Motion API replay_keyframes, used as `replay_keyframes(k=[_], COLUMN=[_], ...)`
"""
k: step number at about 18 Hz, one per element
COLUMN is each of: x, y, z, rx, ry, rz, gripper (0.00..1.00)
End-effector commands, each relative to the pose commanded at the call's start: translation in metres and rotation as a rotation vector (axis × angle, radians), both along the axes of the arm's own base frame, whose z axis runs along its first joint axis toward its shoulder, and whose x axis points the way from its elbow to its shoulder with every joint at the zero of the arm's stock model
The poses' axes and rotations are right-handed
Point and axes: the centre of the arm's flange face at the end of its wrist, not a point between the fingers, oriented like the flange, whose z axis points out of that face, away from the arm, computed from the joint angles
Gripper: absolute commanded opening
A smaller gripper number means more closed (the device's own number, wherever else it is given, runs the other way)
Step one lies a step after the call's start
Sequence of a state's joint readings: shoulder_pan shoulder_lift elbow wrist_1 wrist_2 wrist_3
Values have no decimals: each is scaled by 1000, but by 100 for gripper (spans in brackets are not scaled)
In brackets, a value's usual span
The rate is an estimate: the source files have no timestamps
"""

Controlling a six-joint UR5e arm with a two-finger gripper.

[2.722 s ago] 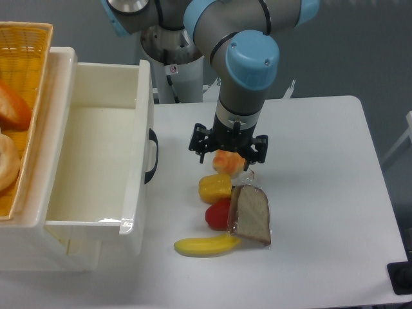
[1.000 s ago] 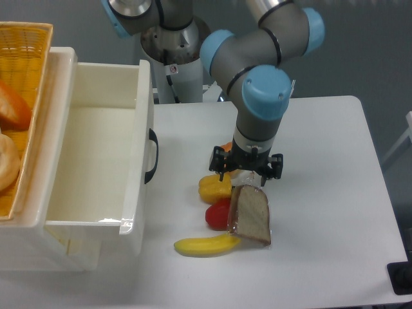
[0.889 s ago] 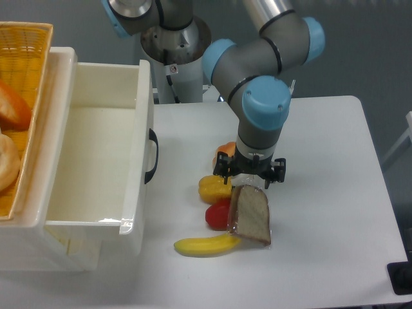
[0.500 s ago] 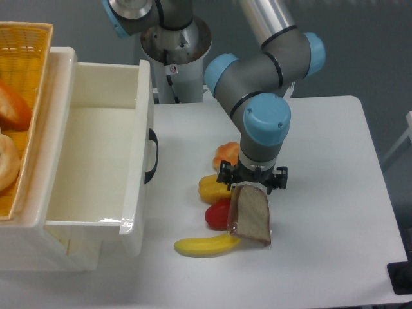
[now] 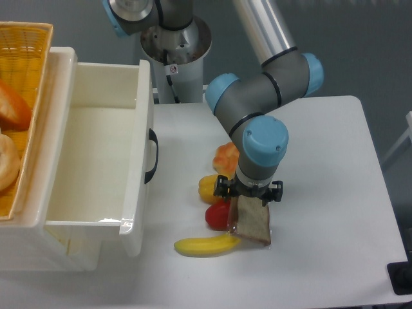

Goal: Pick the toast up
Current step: 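Lower the gripper onto the toast bag's edge and close it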

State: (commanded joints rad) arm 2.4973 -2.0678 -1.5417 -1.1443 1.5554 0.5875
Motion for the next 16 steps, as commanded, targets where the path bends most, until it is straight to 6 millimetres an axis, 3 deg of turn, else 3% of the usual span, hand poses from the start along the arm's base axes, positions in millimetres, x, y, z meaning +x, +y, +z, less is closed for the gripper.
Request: replay_keyframes(k=[16], x=[0], y=[5], z=[-27], rx=[-21], ry=[-34], rz=[-9], gripper=[100])
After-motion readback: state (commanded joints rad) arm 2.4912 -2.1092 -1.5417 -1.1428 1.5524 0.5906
